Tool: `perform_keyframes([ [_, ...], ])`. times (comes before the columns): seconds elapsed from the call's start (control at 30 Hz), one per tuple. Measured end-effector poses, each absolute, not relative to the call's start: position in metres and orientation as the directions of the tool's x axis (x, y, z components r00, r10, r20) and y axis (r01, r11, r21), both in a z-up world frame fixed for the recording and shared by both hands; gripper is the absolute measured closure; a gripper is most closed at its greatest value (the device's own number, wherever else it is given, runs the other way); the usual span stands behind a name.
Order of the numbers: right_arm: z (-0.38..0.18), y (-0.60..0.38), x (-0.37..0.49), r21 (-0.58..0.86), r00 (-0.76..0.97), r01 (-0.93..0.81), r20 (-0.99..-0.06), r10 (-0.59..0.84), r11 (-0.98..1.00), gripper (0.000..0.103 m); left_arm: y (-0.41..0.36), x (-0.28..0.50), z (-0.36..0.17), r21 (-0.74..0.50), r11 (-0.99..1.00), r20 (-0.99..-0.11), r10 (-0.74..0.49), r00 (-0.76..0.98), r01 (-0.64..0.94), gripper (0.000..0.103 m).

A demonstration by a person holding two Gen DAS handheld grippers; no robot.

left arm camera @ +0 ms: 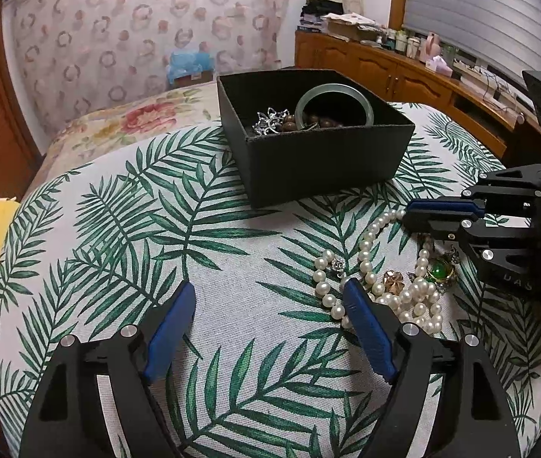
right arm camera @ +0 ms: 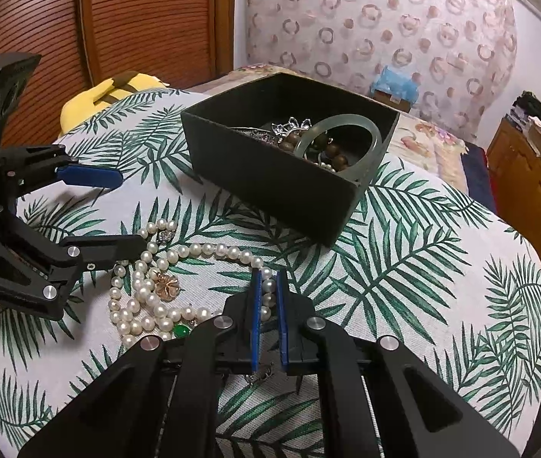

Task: Organize jewelry
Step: 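Grasp the pearl necklace with the right tool and lift it up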

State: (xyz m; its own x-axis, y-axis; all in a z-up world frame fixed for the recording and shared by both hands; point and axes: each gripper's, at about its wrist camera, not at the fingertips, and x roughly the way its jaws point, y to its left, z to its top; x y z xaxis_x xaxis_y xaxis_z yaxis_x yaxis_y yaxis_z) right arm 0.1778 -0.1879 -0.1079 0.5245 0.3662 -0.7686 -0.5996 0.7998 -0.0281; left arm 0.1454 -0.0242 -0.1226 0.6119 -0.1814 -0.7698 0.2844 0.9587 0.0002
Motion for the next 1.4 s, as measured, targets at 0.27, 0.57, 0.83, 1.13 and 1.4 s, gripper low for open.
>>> perform_keyframes([
  [0.27,-0.108,-0.188,0.178,-0.025,0.523,-0.599,-0.768,0.368,0.8,0.095,-0.03,0.142,-0.121,0.018,0.956,-0.766,-0.175,0.619,0.292,0.035],
  [0.57,-0.102,-0.193,0.176,0.013,0.536,-0.588,-0.742,0.402,0.809,0.095,-0.036,0.143,-0.115,0.027,0.948,-0.77,-0.184,0.611,0.318,0.064],
  [0.83,-0.067,-0.205,0.164,0.001,0.612,-0.578,-0.662,0.434,0.816,0.095,-0.029,0.131,-0.095,-0.012,0.952,-0.725,-0.218,0.654,0.304,0.057],
  [1.13,-0.008,-0.221,0.148,-0.018,0.693,-0.58,-0.537,0.481,0.815,0.095,-0.044,0.122,-0.093,-0.025,0.941,-0.715,-0.253,0.652,0.337,0.056],
  [1.4,0.012,-0.248,0.154,-0.057,0.763,-0.496,-0.505,0.403,0.867,0.095,-0.058,0.117,-0.094,-0.032,0.926,-0.719,-0.282,0.635,0.375,0.056],
])
